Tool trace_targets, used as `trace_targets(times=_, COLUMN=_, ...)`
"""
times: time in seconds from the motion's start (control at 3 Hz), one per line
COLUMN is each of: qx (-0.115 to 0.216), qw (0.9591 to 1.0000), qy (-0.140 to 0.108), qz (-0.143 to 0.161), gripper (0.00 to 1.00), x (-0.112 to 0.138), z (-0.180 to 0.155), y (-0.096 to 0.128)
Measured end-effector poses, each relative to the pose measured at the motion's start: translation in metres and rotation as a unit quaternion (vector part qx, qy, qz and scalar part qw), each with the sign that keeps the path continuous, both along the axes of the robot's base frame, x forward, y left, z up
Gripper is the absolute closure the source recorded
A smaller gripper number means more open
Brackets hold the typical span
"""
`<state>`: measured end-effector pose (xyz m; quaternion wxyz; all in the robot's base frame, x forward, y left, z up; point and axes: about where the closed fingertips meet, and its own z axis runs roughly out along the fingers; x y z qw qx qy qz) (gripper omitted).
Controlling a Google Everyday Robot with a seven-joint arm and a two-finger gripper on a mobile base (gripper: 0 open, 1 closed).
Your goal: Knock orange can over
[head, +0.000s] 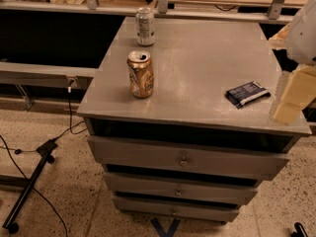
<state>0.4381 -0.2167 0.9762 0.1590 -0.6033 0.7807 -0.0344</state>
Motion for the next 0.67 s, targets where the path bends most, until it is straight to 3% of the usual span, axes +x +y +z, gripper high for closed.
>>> trace_targets(times=0.33, qx=0.0, qw=1.0, qy=0.0, qz=0.0, gripper=0.0, x=0.0, z=0.0, y=0.0)
trace_targets(times=0.67, qx=0.019, qw=0.9991, qy=-0.015, qz=0.035, gripper=0.0, x=0.033, z=-0.003, y=0.02)
